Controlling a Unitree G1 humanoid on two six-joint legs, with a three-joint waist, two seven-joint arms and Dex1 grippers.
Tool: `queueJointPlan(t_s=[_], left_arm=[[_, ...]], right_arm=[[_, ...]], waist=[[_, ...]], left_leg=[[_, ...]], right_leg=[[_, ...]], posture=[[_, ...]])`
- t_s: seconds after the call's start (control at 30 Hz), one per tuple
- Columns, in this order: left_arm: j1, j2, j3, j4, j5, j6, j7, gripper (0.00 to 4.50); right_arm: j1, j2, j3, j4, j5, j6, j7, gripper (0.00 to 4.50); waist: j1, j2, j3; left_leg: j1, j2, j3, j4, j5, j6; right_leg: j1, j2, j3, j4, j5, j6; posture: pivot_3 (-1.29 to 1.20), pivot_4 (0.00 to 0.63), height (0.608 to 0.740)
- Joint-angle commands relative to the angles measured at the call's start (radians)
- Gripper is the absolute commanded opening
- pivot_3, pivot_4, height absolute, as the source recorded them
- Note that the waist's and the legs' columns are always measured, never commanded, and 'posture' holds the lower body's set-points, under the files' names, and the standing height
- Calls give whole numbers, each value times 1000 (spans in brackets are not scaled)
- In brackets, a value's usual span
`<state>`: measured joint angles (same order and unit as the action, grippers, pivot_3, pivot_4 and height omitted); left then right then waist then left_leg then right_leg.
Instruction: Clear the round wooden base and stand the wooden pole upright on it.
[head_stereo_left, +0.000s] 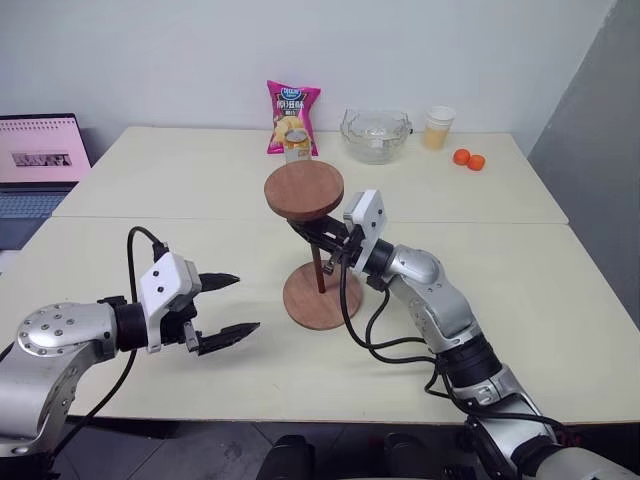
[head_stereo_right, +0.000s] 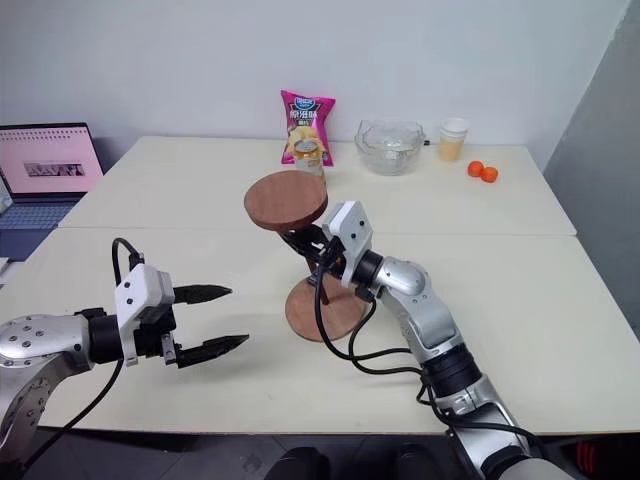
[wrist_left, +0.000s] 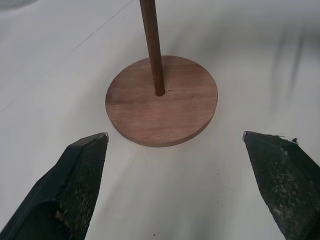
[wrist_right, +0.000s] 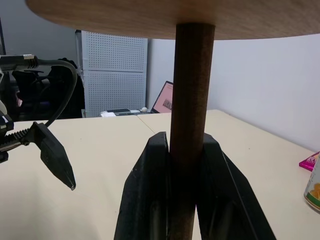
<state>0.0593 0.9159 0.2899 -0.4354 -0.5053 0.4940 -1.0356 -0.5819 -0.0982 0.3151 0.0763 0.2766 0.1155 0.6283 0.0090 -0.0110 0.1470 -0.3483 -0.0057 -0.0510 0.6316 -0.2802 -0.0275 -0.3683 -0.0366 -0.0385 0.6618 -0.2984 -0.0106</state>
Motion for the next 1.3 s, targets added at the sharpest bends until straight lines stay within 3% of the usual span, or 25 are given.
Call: queueJointPlan(t_s=[0.03, 0.2, 0.33, 0.5, 0.57, 0.77, 1.03, 1.3], left_arm=[[-15, 7, 5, -7, 1, -18, 2, 4500], [-14, 6, 2, -4, 6, -26, 1, 4500], [-12, 3, -7, 6, 23, -45, 2, 4500], [-18, -3, -9, 13, 29, -61, 6, 4500], [-25, -10, -9, 14, 26, -69, 11, 4500], [-44, -25, 3, 9, 17, -69, 29, 4500], [-63, 19, -3, 2, 77, -25, 94, 4500], [-42, 32, 44, 7, 69, -14, 92, 4500]], right_arm=[[86, -64, 22, 88, -60, 141, 1, 257], [103, -61, 28, 25, -59, 154, -7, 257], [106, -49, 17, -21, -40, 165, -6, 1410], [116, -35, 3, -60, -25, 175, 20, 2576], [124, -38, 0, -86, -14, 186, 36, 3021], [147, -71, -3, -165, 4, 217, 77, 4492], [136, -210, -45, -296, 17, 272, 149, 4492], [152, -474, -198, -426, 153, 362, 328, 4492]], waist=[[0, 0, 0], [0, 0, 1], [1, -7, 8], [-22, -9, 18], [-29, -9, 18], [-34, -10, 19], [-34, -12, 22], [-33, -12, 27]], left_leg=[[0, 0, 0, -1, 0, 0], [-1, 0, 0, -3, 0, 0], [-4, 0, 0, -4, 0, 0], [-42, 0, 2, 2, 3, -2], [-44, 2, 1, 2, 6, -8], [-45, 1, 1, 0, 4, -4], [-44, 0, 0, 4, 4, -3], [-46, 1, 0, 9, 4, -3]], right_leg=[[0, 0, 0, -1, 0, 0], [-1, 0, 0, -3, 0, 1], [-4, 0, -1, -4, 2, 3], [-36, 1, -1, 2, 14, 1], [-38, 3, -2, 1, 13, 0], [-37, 2, -2, -1, 12, 2], [-36, 3, -2, 3, 14, 4], [-36, 3, -2, 4, 14, 4]], posture=[[0, 150, 740], [0, 150, 740], [0, 150, 740], [0, 150, 740], [0, 150, 740], [0, 150, 740], [0, 150, 740], [0, 150, 740]])
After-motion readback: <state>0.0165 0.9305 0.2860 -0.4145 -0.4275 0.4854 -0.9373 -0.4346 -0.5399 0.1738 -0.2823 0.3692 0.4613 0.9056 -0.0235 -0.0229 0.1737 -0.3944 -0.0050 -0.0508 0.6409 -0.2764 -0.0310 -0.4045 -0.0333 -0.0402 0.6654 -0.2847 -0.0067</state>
